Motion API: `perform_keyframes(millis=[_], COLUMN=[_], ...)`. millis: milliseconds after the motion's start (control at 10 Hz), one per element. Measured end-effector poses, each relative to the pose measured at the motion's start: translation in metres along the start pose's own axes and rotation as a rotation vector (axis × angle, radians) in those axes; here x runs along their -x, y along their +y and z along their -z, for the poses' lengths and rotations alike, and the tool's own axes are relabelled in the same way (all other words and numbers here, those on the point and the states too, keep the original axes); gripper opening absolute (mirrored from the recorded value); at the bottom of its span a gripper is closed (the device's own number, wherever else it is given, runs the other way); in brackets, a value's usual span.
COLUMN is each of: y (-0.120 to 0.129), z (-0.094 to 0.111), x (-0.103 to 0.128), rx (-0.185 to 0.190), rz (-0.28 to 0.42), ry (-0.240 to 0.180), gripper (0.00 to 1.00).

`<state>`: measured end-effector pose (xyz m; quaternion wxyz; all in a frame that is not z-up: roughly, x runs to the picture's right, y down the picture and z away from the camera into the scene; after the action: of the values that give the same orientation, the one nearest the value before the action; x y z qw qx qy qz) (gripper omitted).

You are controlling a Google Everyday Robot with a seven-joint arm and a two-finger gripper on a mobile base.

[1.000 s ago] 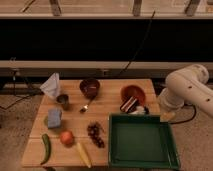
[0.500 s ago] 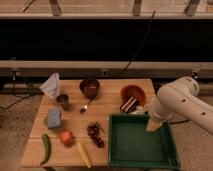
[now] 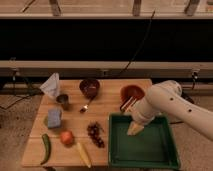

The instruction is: Place pepper in purple bowl

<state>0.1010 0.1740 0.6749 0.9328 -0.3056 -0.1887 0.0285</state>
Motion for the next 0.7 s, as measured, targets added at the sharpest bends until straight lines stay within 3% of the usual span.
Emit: perform_keyframes(millis=[300,700], y=[0.012,0.025], z=[-0.033,-0.067], x=[0.039,0.072], rx=[0.007,-0.002], rz=[-0.026,-0.082], ry=[-0.103,-0.202], gripper=[0.65,0.65])
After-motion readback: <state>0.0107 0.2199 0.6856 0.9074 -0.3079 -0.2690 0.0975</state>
